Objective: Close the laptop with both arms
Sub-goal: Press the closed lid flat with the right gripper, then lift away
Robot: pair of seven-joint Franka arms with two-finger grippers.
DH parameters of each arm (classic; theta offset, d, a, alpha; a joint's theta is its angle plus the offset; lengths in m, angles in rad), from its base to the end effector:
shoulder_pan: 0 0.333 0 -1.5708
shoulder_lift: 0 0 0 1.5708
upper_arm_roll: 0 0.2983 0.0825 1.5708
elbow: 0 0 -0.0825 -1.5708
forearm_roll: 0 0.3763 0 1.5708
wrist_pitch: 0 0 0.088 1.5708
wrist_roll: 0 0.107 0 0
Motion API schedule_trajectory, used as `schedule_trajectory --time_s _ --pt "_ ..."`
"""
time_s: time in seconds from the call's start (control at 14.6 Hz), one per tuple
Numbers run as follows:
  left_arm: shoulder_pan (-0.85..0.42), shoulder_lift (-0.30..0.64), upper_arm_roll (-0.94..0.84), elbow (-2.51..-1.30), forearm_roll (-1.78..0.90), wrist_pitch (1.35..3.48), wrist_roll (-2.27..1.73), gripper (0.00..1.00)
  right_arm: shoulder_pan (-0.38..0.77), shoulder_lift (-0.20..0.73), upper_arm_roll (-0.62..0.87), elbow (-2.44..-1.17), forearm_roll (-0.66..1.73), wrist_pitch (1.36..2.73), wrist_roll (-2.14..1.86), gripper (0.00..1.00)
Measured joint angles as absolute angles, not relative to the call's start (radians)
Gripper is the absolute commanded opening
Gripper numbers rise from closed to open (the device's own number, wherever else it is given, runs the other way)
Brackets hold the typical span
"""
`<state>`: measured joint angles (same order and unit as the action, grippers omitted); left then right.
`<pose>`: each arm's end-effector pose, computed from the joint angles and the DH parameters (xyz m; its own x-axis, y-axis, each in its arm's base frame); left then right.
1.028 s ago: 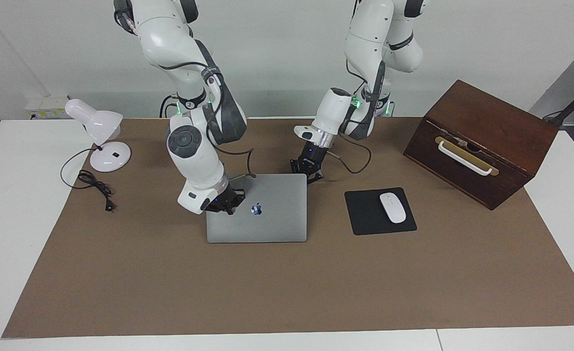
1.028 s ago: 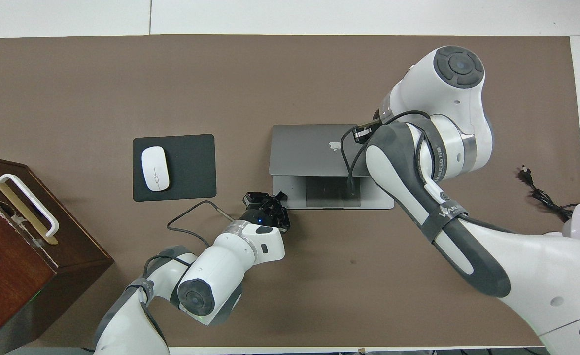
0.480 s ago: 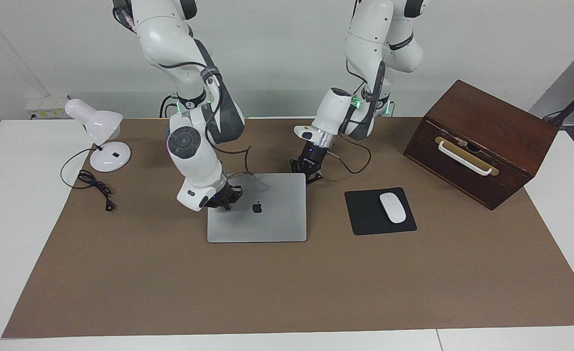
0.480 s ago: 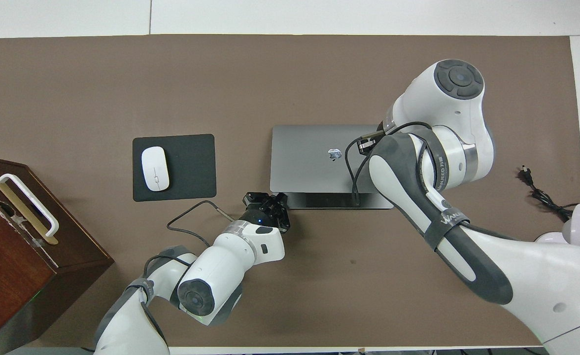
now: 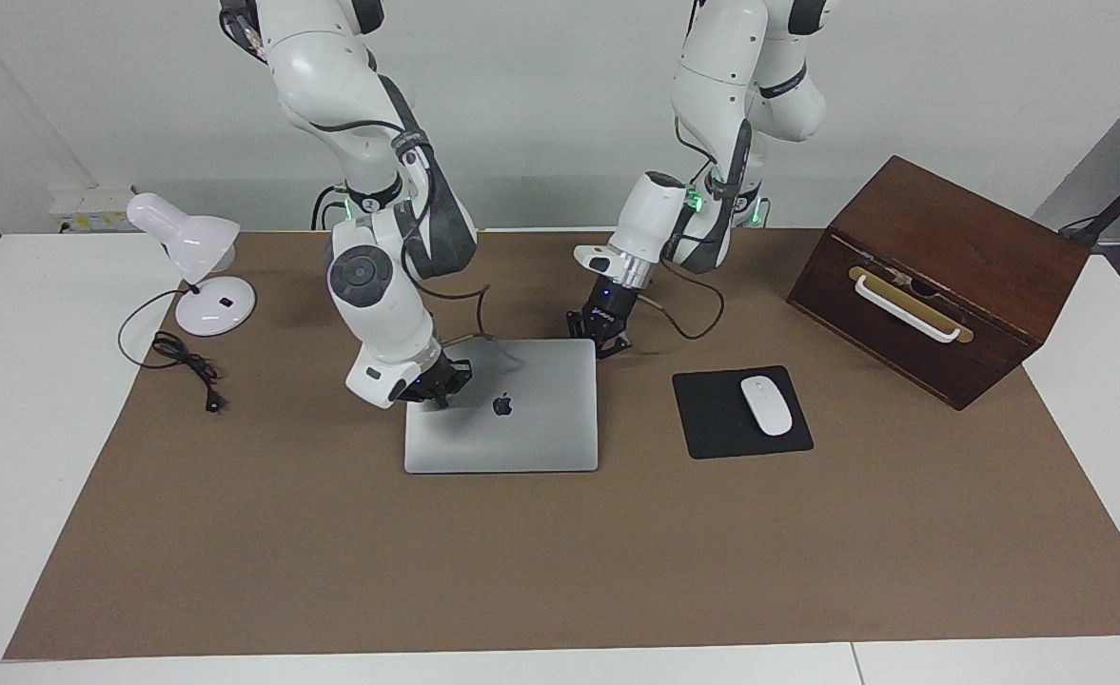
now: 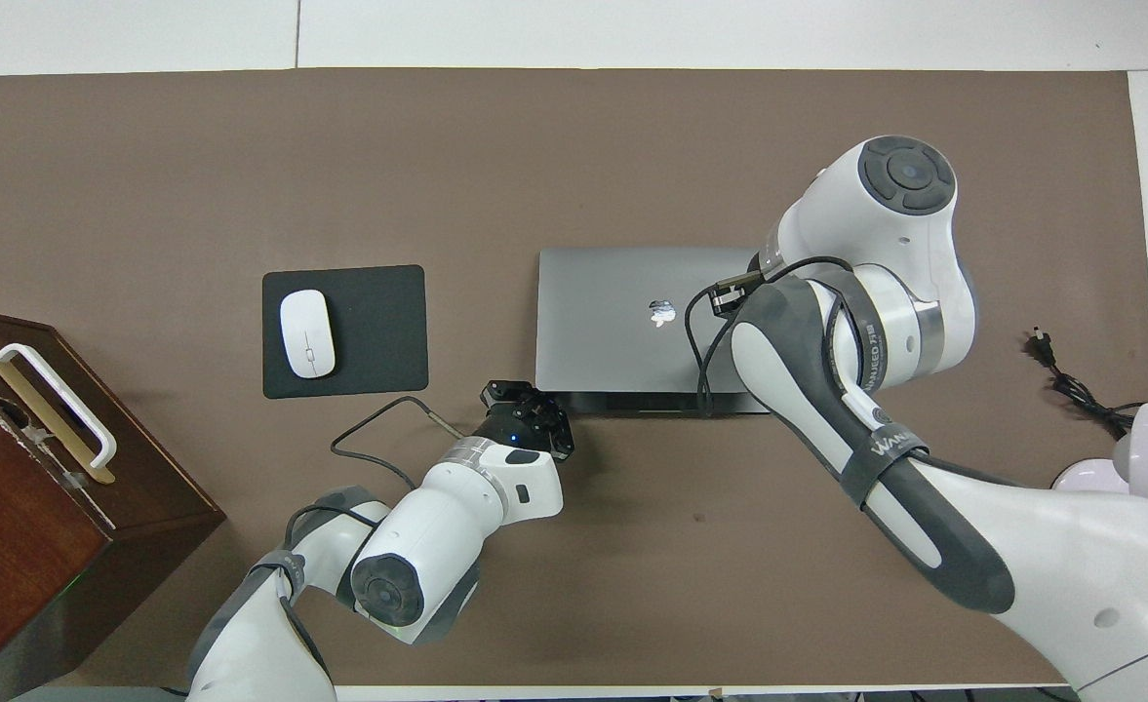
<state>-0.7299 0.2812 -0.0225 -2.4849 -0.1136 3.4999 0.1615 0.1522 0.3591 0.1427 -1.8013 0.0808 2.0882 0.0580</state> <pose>0.3838 -0.3407 0.2560 0.5091 -0.5453 0.6659 -0.6920 -0.7194 -0.0601 0.5945 0.1790 0.3320 0.9786 0.1899 -0.0787 0.1805 -0.9771 -0.1126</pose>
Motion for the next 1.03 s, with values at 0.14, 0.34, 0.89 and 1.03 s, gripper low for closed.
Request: schedule_trajectory --time_s 0.14,0.34,0.89,1.03 --pt "-0.73 0.281 -0.023 -2.485 -0.113 3.501 0.163 0.0 0.152 0.357 0.143 -1.816 0.081 2.095 0.058 0.0" --pt "-0.73 0.282 -0.023 -2.485 -0.113 3.502 0.164 0.0 0.152 0.356 0.143 -1.828 0.081 2.1 0.058 0.0" --pt "-0.73 0.282 -0.023 -2.486 -0.113 3.503 0.164 0.0 0.154 0.348 0.143 -1.865 0.081 2.124 0.058 0.0" --pt "-0.73 0.282 -0.023 -2.486 -0.113 3.503 0.164 0.0 0.154 0.346 0.143 -1.865 0.081 2.124 0.058 0.0"
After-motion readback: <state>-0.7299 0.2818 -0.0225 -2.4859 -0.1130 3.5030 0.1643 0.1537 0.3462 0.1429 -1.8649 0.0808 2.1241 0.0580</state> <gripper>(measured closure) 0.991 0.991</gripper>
